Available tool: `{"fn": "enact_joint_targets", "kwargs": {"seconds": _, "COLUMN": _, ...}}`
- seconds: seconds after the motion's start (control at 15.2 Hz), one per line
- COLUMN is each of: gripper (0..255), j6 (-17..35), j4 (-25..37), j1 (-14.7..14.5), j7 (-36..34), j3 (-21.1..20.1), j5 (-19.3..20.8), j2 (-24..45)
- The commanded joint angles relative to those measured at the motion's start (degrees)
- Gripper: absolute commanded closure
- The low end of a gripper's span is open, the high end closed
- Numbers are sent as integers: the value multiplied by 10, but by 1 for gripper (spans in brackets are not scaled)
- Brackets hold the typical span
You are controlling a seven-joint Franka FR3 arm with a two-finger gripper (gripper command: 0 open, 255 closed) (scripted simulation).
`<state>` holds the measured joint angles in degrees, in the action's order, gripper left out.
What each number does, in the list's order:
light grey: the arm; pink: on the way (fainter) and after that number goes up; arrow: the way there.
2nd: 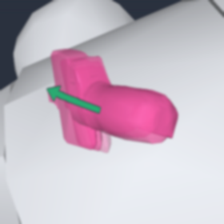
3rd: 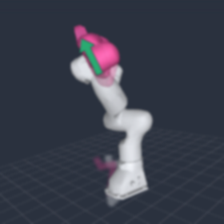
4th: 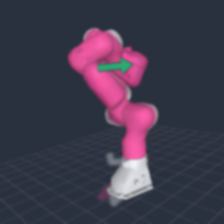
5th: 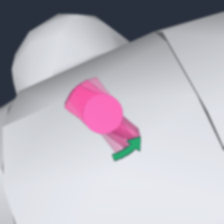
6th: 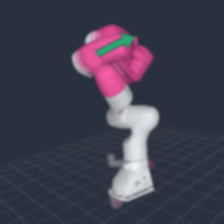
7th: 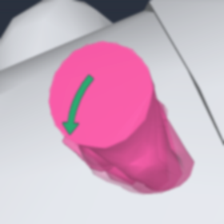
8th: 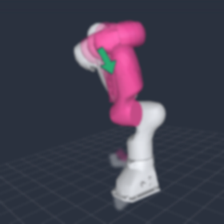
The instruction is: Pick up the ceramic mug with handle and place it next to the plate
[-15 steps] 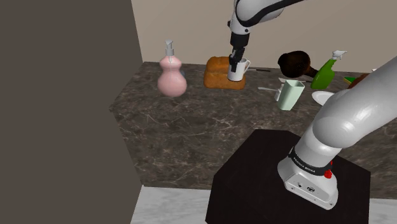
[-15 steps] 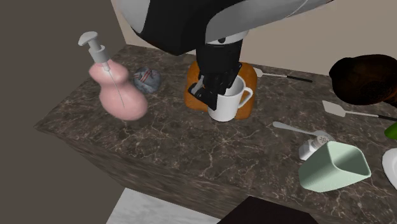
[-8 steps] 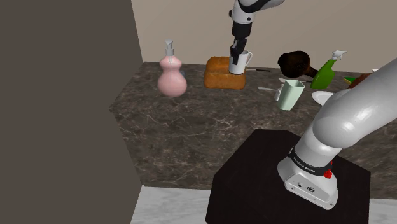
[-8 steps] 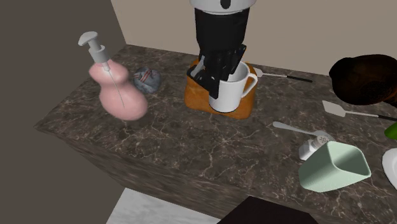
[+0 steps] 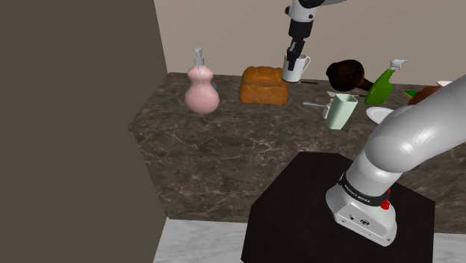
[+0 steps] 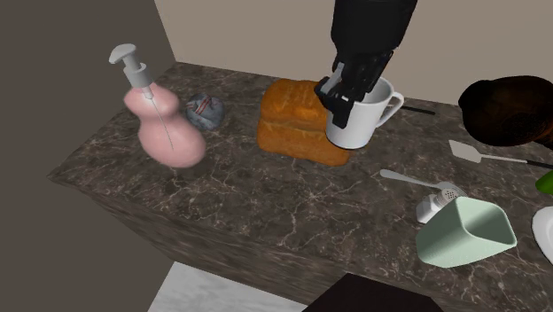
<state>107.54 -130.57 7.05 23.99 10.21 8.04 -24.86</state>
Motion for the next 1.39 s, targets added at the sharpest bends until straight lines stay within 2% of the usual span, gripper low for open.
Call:
{"fn": "enact_joint_targets", "kwargs": {"seconds": 0.0, "gripper": 255, "j6": 2, "j4": -6, "j1": 13, "j7": 29, "j3": 21, "j5": 10, "j2": -8}}
{"fn": "enact_joint_targets", "kwargs": {"seconds": 0.66, "gripper": 255, "j6": 6, "j4": 7, "j1": 66, "j7": 168, "j3": 127, "j5": 51, "j2": -9}}
{"fn": "enact_joint_targets", "kwargs": {"seconds": 1.32, "gripper": 255, "j6": 17, "j4": 83, "j1": 99, "j7": 324, "j3": 246, "j5": 54, "j2": 58}}
